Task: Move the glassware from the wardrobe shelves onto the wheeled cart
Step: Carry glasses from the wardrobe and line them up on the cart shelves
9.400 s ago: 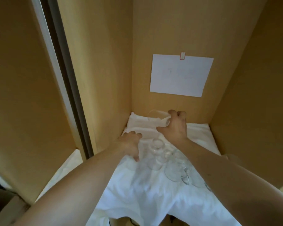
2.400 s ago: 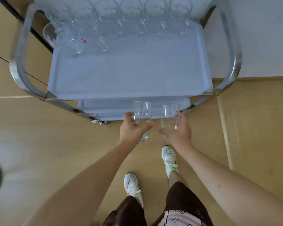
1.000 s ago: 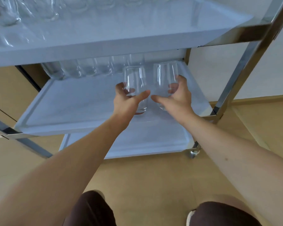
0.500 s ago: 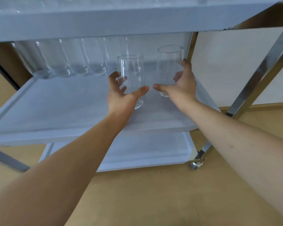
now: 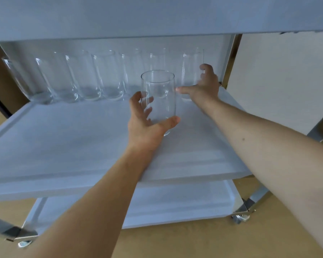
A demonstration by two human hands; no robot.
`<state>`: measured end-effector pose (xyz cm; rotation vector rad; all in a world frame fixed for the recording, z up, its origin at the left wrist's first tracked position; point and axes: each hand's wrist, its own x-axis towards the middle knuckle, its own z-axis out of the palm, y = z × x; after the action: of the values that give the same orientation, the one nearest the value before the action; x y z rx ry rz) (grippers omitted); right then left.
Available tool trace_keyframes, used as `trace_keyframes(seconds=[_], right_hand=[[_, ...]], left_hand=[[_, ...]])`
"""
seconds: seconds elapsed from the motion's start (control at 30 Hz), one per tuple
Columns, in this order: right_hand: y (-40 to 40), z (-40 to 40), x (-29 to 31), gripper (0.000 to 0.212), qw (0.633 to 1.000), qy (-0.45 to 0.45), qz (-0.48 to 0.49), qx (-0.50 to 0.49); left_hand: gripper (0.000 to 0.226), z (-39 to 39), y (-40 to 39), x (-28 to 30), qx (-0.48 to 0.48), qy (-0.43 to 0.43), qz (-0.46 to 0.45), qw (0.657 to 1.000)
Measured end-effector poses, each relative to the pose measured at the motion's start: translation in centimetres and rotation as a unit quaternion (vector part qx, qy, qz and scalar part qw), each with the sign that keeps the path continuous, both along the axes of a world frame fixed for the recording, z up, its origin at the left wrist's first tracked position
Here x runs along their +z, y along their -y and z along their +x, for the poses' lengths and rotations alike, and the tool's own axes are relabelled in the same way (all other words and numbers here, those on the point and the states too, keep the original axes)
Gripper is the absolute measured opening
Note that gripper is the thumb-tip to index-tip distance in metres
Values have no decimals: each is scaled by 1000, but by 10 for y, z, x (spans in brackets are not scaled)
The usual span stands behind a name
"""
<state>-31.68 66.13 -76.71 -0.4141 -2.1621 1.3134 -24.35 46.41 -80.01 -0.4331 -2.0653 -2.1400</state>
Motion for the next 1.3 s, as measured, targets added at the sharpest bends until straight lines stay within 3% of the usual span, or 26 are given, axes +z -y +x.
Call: trace_keyframes(seconds=[0.5, 0.6, 0.67, 0.77, 0.9, 1.0, 1.13, 1.2, 1.3], right_hand=[[-3, -35, -8, 110, 1000, 4, 4, 27], [-4, -29, -6, 115, 1000, 22, -4, -8], [-4, -18, -2, 109, 998, 15, -13, -60], [2, 7, 5, 82, 993, -32, -54, -100], [22, 54, 15, 48, 990, -84, -107, 23], [31, 84, 14, 55, 984, -44, -80, 150], [33, 102, 14, 72, 965, 3, -94, 243], [36, 106, 14, 79, 960, 31, -75, 267], [36, 108, 17, 72, 965, 39, -46, 254]], left_hand=[[91, 2, -3, 2, 58, -14, -37, 998], [91, 2, -3, 2, 59, -6, -36, 998], [90, 3, -3, 4, 57, 0, -34, 998], [90, 7, -3, 6, 51, 4, -33, 998], [90, 12, -4, 9, 37, 2, -52, 998], [96, 13, -5, 10, 31, -10, -94, 995], [101, 13, -6, 9, 25, -30, -149, 988], [103, 12, -6, 9, 27, -28, -161, 986], [111, 10, -6, 6, 25, -27, -193, 980]])
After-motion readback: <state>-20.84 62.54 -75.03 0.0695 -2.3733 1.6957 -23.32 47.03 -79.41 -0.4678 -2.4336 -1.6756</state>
